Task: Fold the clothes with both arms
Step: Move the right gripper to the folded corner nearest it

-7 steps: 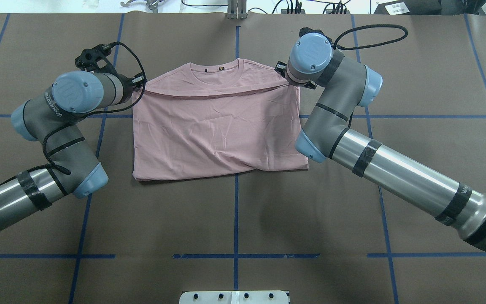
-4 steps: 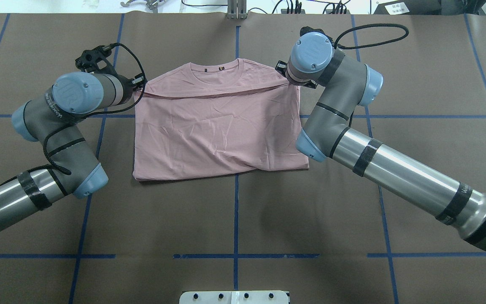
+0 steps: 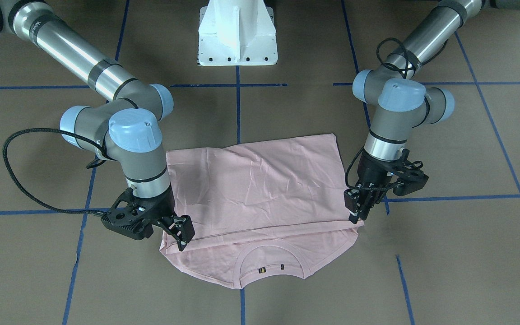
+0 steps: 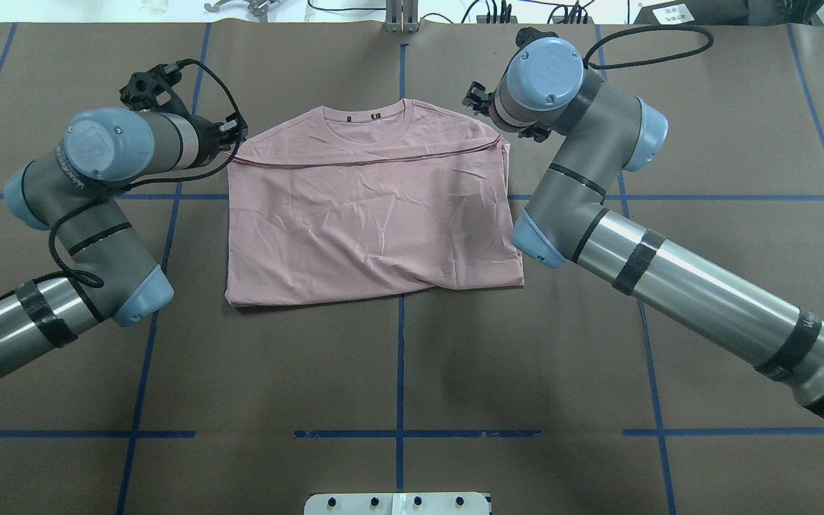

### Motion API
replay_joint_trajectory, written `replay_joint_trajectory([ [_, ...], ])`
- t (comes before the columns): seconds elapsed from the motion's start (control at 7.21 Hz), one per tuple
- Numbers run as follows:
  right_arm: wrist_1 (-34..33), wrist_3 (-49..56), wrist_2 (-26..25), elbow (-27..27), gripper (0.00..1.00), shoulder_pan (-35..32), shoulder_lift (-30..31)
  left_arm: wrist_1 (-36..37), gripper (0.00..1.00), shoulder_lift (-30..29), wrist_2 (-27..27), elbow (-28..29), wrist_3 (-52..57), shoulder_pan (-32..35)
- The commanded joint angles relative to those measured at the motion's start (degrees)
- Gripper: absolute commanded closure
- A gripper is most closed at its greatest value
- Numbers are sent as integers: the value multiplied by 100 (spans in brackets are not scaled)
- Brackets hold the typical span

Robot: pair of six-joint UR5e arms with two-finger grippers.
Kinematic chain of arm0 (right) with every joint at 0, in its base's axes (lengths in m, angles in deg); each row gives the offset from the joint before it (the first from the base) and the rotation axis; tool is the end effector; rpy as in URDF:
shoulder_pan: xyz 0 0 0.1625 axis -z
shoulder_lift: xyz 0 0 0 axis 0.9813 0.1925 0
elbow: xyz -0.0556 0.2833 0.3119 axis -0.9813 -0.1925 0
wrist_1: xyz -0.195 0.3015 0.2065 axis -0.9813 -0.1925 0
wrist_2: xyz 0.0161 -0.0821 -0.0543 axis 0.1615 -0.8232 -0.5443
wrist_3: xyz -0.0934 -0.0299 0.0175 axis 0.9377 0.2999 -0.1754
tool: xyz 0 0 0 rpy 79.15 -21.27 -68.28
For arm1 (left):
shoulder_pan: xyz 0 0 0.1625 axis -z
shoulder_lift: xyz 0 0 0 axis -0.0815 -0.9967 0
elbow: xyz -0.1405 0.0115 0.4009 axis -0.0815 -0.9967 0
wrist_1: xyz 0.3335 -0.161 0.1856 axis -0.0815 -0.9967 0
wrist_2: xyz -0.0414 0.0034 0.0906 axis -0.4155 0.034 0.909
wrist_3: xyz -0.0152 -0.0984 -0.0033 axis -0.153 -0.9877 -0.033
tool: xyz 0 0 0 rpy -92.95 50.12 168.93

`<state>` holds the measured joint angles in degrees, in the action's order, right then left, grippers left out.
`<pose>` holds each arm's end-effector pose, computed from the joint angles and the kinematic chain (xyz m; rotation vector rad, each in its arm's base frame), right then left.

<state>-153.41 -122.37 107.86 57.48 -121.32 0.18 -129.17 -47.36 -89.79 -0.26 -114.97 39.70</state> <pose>-0.4937 -0.6182 0.2914 0.2558 -0.8708 0.6052 0.4151 -0.5821 0.3659 0.3590 1.0482 -0.6449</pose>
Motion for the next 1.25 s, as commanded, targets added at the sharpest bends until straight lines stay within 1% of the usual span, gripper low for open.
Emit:
replay_joint_trajectory([
  [0.0,-42,-512,28,1281,0,487,856,-570,62,74,-270,34,34,115],
  [0.14,-77,-994,19,1843,0,715,1234,-625,67,83,-270,139,25,116],
  [0.28,-434,-1495,10,2432,0,979,1560,-635,67,83,-279,140,34,125],
  [0.42,-855,-1709,-16,2664,0,1164,1615,-635,67,83,-279,140,25,125],
  [0.55,-886,-2181,-42,2666,2,1340,1677,-626,67,92,-279,140,25,125],
  [0.69,-886,-2290,-208,2666,4,1516,1738,-643,67,162,-279,131,25,125],
  [0.97,-895,-2300,-227,2631,5,1631,1800,-644,67,206,-270,105,16,116],
  [1.11,-895,-2300,-236,2623,6,1632,1940,-644,67,206,-270,105,16,116],
])
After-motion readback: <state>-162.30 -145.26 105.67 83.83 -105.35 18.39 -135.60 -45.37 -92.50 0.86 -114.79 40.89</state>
